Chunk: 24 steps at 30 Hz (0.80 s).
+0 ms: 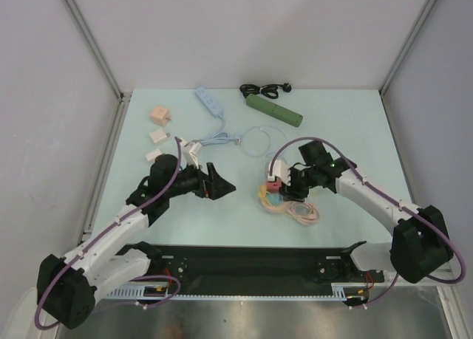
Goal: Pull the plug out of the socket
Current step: Move the socket to the center of the board.
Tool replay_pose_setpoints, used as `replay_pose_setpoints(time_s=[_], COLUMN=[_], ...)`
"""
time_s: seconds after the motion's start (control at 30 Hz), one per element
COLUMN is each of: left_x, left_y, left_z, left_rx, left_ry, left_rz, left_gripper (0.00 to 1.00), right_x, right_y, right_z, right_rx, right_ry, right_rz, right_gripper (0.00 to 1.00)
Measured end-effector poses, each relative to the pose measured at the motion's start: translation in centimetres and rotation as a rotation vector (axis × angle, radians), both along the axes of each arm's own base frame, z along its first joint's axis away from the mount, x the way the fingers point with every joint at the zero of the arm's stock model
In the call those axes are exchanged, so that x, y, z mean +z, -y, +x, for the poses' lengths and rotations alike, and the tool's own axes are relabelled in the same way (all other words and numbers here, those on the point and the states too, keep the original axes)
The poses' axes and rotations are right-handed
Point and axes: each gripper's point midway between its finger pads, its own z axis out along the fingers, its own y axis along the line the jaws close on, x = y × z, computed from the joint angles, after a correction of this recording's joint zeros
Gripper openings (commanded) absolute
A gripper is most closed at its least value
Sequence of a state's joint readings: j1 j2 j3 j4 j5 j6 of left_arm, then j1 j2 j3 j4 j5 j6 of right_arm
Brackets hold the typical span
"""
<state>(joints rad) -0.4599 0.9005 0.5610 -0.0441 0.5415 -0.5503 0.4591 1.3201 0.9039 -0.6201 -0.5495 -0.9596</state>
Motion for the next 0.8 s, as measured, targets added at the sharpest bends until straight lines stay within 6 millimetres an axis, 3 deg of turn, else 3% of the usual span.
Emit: replay_pose_setpoints(time_s=[0.1,0.4,0.8], left_x=[-1.4,-6.8,-7.9], left_y=[1.4,4.1,6.7], left_z=[-0.3,-0.2,1.3], left_rx=[-0.025,-0.021,0.019], left_ry=[-0.036,-0.155,-0.187], left_rz=[0.041,0.195,0.223], left_gripper=[0.99,0.99,0.99], right_x=[-0.1,-2.0,-1.6], right_y=[-1.0,-2.1,-2.9], right_z=[-1.6,-2.2,-1.3], right_rx=[0.058,0.093,0.05], right_ry=[0.028,0.142,0.24], right_rz=[-0.025,-0.121,-0.118], right_gripper=[0.0,0.0,0.0])
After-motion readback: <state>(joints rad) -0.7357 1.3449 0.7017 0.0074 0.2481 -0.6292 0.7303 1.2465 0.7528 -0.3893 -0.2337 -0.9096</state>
